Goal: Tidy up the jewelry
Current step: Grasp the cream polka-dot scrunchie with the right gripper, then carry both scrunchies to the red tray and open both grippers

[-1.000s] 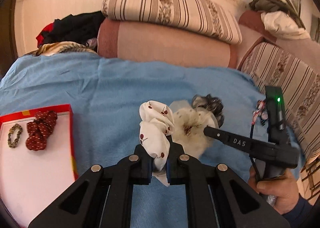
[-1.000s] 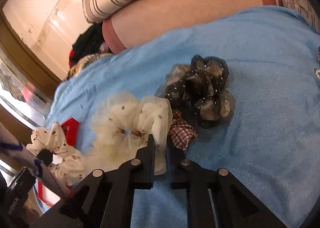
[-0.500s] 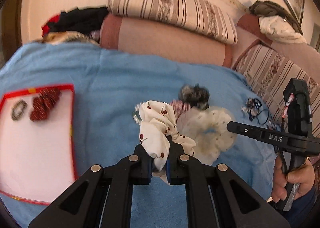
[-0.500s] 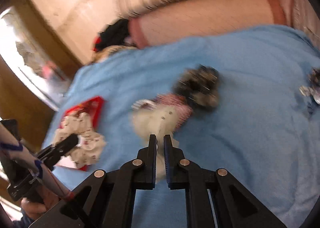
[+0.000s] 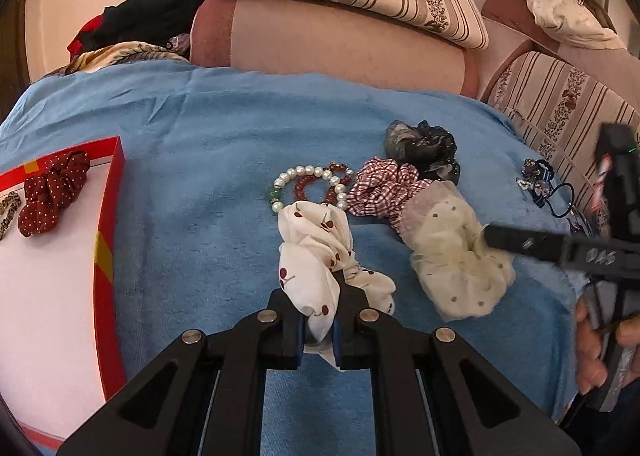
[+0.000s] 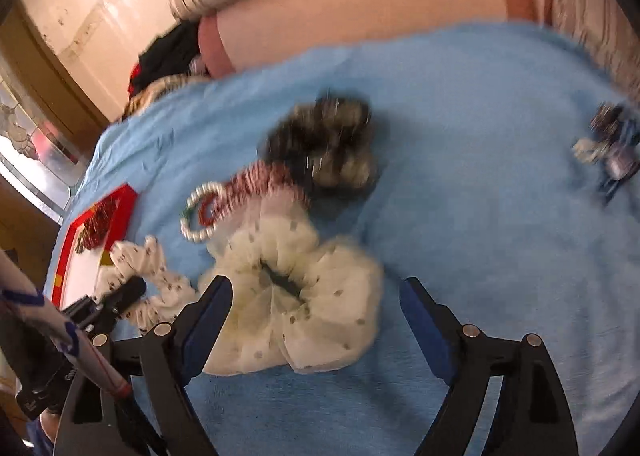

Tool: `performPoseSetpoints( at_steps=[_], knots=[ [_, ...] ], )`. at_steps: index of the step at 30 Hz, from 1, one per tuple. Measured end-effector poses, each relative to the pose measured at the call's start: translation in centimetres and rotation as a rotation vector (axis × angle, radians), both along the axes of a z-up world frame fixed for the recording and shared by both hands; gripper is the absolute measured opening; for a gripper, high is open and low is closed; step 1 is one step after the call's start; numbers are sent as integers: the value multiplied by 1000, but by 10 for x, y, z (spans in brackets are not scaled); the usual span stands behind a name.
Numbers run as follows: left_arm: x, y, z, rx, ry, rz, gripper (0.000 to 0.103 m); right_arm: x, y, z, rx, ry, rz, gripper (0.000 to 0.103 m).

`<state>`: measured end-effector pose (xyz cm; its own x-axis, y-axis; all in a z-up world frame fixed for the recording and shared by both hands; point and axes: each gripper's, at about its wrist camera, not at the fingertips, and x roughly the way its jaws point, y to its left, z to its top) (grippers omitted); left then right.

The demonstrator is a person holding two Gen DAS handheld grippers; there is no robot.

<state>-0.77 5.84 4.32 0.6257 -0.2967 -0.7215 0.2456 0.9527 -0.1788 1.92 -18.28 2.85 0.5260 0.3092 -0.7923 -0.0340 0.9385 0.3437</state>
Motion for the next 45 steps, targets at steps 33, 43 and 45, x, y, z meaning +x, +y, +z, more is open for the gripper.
performPoseSetpoints(
  at_steps=[33,43,45],
  knots=[
    [2,-1,17,102,-163,81,10,-37,44,56,-22,-344,121,24],
    [3,3,16,172,-173,130,10,-35,62,54,26,-365,163,24],
    [2,3,18,185,-181,136,10,-35,61,54,30,-366,170,24]
  ],
)
